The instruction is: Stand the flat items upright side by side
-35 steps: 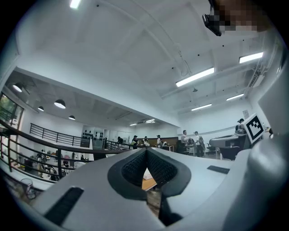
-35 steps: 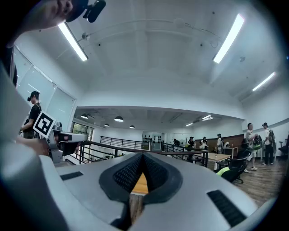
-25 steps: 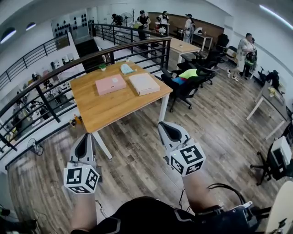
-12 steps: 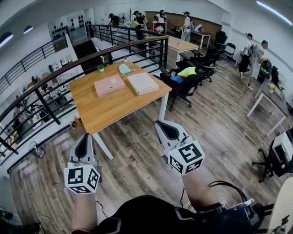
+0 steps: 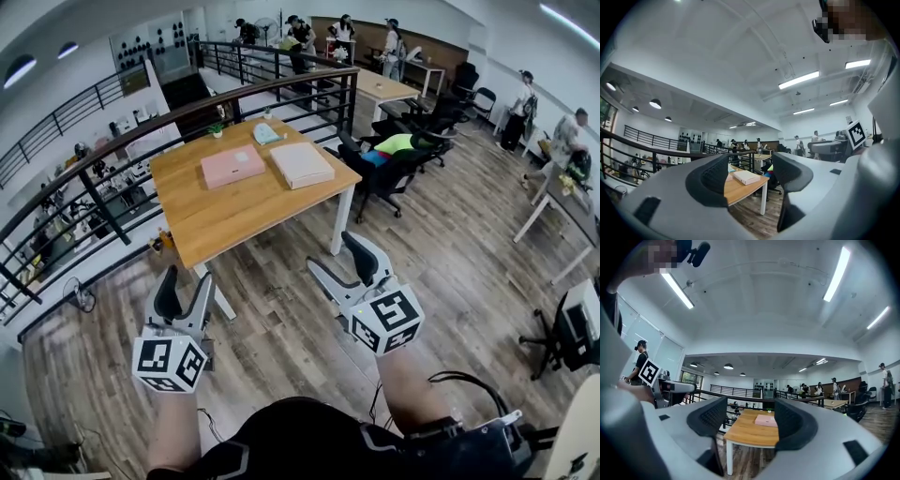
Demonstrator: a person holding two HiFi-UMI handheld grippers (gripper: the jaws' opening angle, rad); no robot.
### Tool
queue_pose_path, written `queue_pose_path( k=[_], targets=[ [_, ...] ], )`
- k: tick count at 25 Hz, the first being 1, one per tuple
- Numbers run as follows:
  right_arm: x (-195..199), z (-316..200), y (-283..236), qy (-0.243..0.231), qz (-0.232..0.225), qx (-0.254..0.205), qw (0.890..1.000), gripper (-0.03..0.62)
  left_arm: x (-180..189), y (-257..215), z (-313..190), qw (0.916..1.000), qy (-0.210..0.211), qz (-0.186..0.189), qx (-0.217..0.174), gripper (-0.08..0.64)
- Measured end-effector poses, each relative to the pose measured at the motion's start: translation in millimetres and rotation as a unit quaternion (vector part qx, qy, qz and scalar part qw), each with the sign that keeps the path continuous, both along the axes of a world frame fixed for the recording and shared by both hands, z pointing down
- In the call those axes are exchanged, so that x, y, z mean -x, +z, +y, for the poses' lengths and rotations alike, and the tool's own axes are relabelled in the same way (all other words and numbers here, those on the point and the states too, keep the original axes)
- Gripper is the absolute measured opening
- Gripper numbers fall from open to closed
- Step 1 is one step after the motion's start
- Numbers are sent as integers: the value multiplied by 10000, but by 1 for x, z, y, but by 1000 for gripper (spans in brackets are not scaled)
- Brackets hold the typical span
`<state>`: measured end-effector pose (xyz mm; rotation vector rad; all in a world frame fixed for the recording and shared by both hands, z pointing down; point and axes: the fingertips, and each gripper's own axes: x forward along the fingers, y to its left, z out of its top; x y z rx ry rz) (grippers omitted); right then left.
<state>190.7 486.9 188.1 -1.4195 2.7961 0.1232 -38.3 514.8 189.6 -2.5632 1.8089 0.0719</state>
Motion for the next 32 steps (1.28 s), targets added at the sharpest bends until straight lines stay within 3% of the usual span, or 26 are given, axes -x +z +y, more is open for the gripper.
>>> queue_pose_path(
  k=[8,22,27,32],
  targets=[
    [-12,-1,9,-137,25,77,9999,339,-22,6,0,9998,151,-131,86,313],
    [-67,-14,34,-183,38,232,9996,339,-78,25,-20,9983,131,-540,157,313],
    [-67,-40,43,-103,48,325,9994,338,-75,32,-56,9982,171,-552,171,313],
    [-41,-89,45,43,192,314,9993,337,-46,34,-114,9984,325,-462,60,313]
  ],
)
